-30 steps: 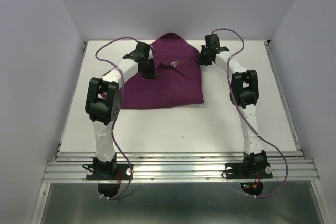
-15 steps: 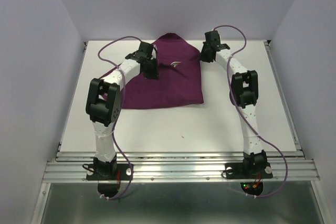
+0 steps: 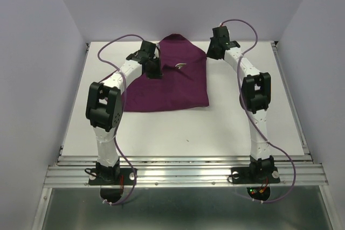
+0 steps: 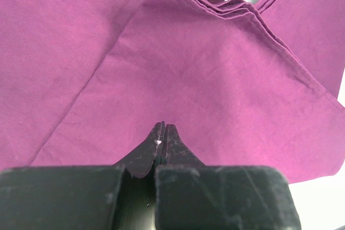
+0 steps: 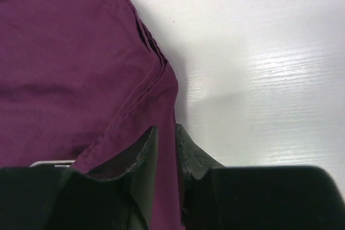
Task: Prepare the surgical pack
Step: Pack the surgical kit at the center of the board.
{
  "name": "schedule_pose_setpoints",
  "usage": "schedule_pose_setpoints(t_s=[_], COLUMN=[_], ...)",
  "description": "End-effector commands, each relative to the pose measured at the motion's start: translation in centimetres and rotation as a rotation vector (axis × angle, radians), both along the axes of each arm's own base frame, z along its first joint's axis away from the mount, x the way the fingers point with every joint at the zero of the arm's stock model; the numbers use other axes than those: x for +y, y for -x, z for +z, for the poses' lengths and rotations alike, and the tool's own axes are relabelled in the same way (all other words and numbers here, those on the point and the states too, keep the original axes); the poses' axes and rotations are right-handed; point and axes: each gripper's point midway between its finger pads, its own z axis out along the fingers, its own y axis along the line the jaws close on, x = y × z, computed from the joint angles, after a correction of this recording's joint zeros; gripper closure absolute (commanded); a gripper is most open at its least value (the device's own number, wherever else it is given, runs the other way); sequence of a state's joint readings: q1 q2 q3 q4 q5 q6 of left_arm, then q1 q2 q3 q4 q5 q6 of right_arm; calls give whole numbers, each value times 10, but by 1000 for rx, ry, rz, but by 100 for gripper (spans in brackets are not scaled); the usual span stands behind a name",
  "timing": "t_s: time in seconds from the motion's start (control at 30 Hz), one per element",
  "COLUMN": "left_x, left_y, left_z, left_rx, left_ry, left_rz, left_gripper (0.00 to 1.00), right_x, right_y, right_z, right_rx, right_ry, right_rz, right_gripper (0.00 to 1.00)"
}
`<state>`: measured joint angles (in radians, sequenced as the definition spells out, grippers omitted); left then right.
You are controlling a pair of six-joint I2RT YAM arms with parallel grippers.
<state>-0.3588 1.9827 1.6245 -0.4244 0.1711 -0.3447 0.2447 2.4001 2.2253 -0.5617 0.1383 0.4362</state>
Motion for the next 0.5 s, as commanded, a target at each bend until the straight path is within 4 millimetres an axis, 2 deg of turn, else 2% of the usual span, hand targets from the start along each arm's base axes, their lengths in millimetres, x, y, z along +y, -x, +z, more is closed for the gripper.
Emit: schedule_pose_setpoints(t_s=[0.0,0.07,0.1,0.17,0.2,0.27,0.47], left_x=[2,2,2,3,3,4,5], left_y=[-1,-1,-1,0,0,0,2], left_z=[32,32,31,32,32,31,21], left_rx=[-72,-71,-69,-68,-69,-68,-48], left_ry=[5,3,4,2,0,-5,-20], left_rz=[-4,-3,-2,-1,-1,-1,-13], left_gripper=[100,100,100,100,100,100,100], right_x=[23,39,40,58,59,74,85], right_y=[6,10,10,13,12,16,14], right_z=[8,2,-1,-9,-12,-19,-36], right_rx=[-19,-8,-4,8,12,24,48], right_ry=[-30,-40,-42,-50,-52,-58,-73], right_rz=[70,112,115,157,160,189,199], right_gripper=[75,75,75,75,75,75,75])
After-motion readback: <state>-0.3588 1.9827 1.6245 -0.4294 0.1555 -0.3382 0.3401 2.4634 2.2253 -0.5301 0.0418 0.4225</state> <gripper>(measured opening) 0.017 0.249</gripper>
